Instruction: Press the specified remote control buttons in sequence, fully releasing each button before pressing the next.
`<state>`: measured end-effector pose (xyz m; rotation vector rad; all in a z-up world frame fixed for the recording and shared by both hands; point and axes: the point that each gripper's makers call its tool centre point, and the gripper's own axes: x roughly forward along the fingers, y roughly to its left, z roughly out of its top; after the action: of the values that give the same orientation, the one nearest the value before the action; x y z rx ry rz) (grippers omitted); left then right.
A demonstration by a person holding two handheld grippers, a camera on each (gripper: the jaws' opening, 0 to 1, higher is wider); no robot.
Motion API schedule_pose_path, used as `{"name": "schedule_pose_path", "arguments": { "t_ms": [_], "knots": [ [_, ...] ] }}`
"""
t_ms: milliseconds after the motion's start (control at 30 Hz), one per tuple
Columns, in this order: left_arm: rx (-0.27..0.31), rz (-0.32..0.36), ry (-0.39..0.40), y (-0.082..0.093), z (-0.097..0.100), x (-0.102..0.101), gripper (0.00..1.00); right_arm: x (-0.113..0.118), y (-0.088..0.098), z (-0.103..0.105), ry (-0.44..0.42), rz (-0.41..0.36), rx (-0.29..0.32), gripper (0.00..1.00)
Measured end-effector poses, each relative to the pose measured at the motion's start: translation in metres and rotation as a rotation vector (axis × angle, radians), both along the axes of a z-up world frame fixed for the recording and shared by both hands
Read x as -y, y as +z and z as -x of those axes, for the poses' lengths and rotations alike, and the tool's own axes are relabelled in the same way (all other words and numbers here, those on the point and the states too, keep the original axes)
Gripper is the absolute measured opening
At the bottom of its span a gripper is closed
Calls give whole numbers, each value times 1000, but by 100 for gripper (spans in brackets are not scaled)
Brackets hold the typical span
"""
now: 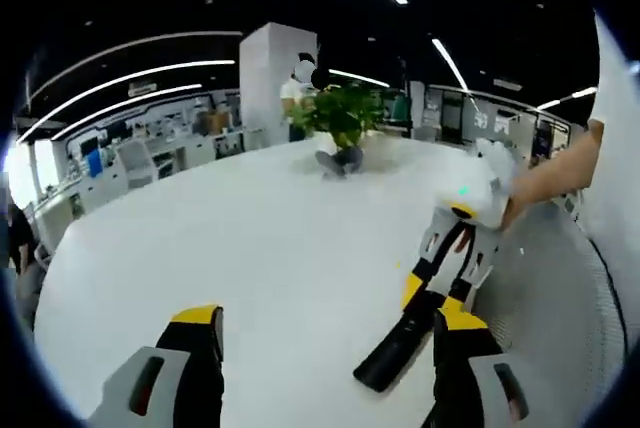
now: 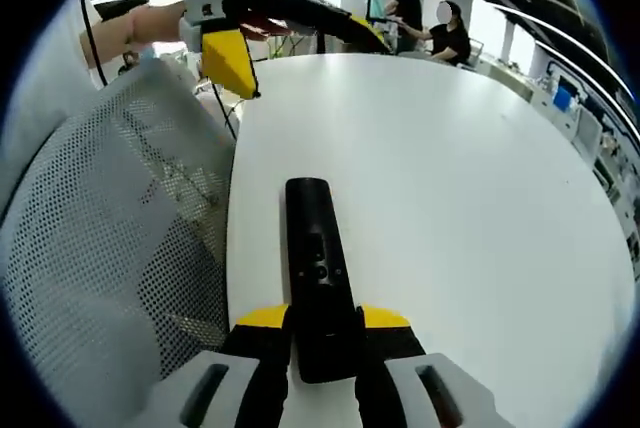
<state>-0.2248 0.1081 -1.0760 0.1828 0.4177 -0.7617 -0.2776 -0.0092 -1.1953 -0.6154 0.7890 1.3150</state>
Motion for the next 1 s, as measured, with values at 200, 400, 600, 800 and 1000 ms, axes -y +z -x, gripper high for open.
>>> {"name": "schedule_pose_path", "arguments": {
  "t_ms": [200, 400, 600, 800, 1000],
  "knots": [
    [112, 19, 177, 20, 2, -35, 99, 0, 0, 0, 0, 1, 6, 22],
    [218, 116, 298, 43, 8, -50, 100, 0, 1, 0, -9, -2, -6, 22],
    [247, 219, 331, 46, 12, -46, 100, -2, 3, -1, -61, -15, -46, 23],
    [267, 202, 316, 45, 12, -39, 100, -2, 2, 1, -35, 24, -51, 23],
    [272, 204, 285, 43, 14, -35, 100, 1, 8, -1, -39, 46, -67, 24]
  ]
}}
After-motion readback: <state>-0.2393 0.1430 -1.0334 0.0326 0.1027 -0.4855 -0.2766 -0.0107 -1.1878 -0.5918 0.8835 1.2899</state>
